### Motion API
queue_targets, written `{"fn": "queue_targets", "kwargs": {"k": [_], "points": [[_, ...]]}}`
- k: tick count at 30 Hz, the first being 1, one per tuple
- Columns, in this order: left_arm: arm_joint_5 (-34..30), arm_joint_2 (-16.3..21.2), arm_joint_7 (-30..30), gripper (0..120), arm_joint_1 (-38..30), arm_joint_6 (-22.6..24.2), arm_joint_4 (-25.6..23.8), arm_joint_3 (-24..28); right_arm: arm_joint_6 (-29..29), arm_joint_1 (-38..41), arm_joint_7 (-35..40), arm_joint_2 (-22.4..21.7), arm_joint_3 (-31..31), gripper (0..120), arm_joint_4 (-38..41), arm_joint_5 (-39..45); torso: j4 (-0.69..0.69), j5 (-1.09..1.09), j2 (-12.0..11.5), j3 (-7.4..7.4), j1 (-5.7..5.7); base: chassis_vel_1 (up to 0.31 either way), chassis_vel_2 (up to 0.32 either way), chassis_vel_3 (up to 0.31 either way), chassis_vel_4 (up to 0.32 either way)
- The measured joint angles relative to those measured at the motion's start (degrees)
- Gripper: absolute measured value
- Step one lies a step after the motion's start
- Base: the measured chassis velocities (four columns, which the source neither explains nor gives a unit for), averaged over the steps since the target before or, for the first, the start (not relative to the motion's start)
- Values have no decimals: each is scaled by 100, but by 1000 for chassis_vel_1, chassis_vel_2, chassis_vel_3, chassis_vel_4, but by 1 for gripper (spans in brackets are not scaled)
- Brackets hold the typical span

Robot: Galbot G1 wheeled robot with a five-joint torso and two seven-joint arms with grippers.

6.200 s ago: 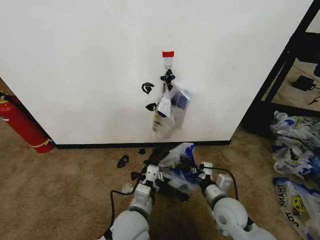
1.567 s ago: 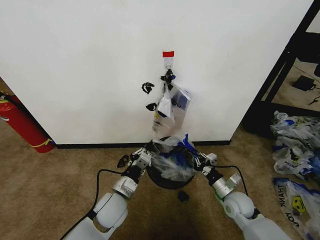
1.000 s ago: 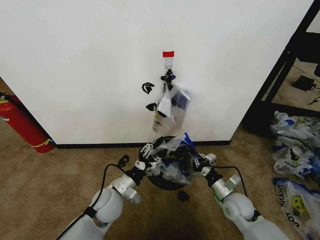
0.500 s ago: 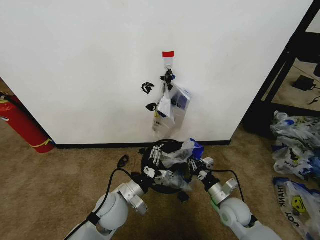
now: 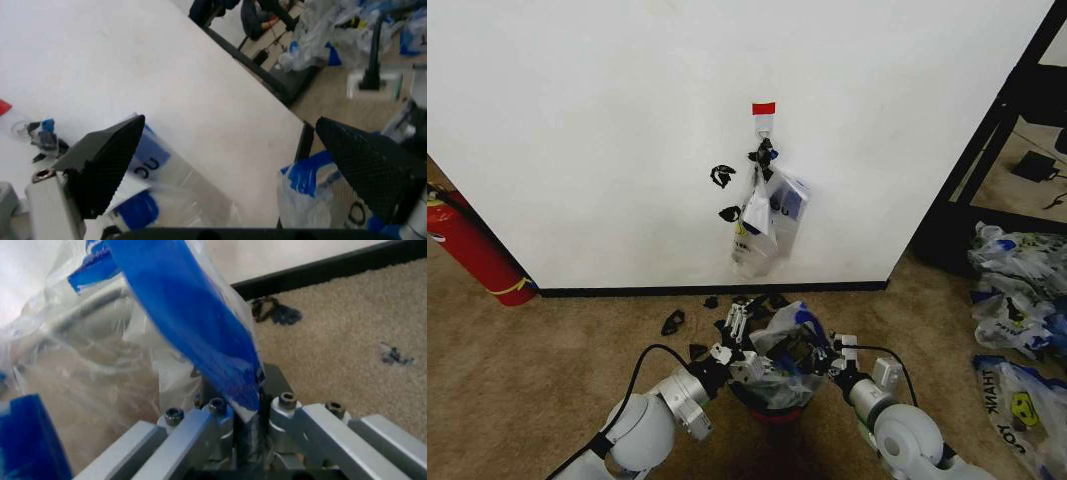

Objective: Pick up the garbage bag from the wall and place it over the trash bin.

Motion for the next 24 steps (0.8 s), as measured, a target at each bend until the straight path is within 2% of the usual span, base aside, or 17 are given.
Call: {"fn": "queue_targets", "kwargs": {"k": [5, 9, 13, 17, 20, 22, 23, 24], "points": [[-125, -41, 41, 100, -3, 0, -21, 125, 200, -30, -232, 142, -61, 1, -223, -289, 0, -4, 2, -2, -1, 0, 0, 0, 0], [-161, -89, 56, 100, -165, 18, 156, 370, 317, -48, -360, 221, -81, 1, -340, -453, 0, -4, 3, -2, -2, 0, 0, 0, 0], [226, -196, 109, 100, -521, -162, 644, 534, 332, -62, -373, 241, -91, 1, -363, -498, 3, -3, 2, -1, -1, 0, 0, 0, 0], [448, -274, 109, 100, -877, -198, 998, 640, 334, -88, -375, 221, -83, 12, -344, -511, 4, 3, 1, 0, -1, 0, 0, 0, 0], [526, -291, 74, 100, -1275, -108, 1317, 736, 339, -138, -414, 185, -64, 32, -255, -518, 4, 6, -3, 2, 0, 0, 0, 0, 0], [540, -284, 73, 100, -1364, -99, 1392, 766, 339, -150, -429, 181, -64, 38, -232, -527, 4, 6, -3, 3, 1, 0, 0, 0, 0], [546, -276, 72, 100, -1463, -91, 1510, 818, 339, -157, -451, 181, -65, 44, -211, -541, 5, 7, -4, 3, 1, 0, 0, 0, 0], [546, -276, 72, 100, -1463, -91, 1510, 818, 339, -157, -451, 181, -65, 44, -211, -541, 5, 7, -4, 3, 1, 0, 0, 0, 0]]}}
